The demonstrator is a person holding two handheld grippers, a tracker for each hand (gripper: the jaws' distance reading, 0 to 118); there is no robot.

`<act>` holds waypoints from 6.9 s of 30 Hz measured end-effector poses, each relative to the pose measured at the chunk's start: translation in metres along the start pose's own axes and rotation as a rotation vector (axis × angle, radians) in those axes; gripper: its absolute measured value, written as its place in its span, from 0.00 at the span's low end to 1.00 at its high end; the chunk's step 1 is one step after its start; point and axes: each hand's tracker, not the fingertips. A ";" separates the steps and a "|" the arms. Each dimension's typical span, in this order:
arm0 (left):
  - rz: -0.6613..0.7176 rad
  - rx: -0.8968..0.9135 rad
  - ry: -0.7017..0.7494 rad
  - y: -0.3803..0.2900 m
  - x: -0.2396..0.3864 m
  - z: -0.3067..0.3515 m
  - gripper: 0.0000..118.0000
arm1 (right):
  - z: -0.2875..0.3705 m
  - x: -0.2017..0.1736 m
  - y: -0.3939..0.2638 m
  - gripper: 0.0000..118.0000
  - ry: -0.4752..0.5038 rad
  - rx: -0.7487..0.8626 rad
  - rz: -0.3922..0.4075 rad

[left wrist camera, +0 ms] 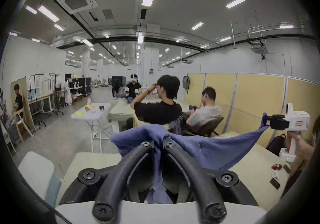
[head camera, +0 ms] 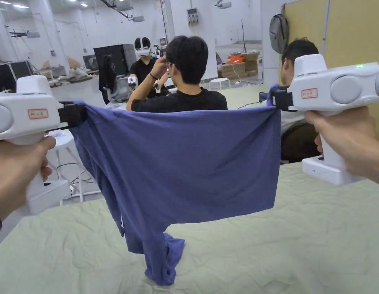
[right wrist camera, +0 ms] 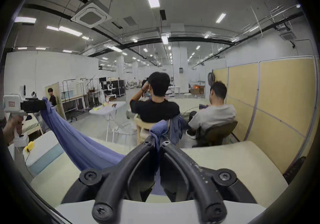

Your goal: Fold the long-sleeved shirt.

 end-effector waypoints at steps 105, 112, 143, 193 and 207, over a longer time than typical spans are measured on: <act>0.105 -0.824 0.063 -0.443 -0.011 -0.114 0.01 | 0.045 -0.070 -0.381 0.05 0.096 -0.631 -0.056; 0.111 -0.844 0.062 -0.448 -0.014 -0.121 0.01 | -0.046 -0.041 -0.363 0.49 0.039 -0.704 -0.091; 0.142 -0.479 0.031 -0.275 -0.013 0.009 0.01 | -0.001 -0.062 -0.241 0.04 0.005 -0.445 0.091; -0.096 0.354 0.031 0.319 0.069 0.332 0.00 | 0.385 -0.058 0.318 0.04 -0.182 0.449 0.060; -0.089 0.338 0.050 0.313 0.047 0.288 0.00 | 0.334 -0.060 0.321 0.04 -0.196 0.448 0.087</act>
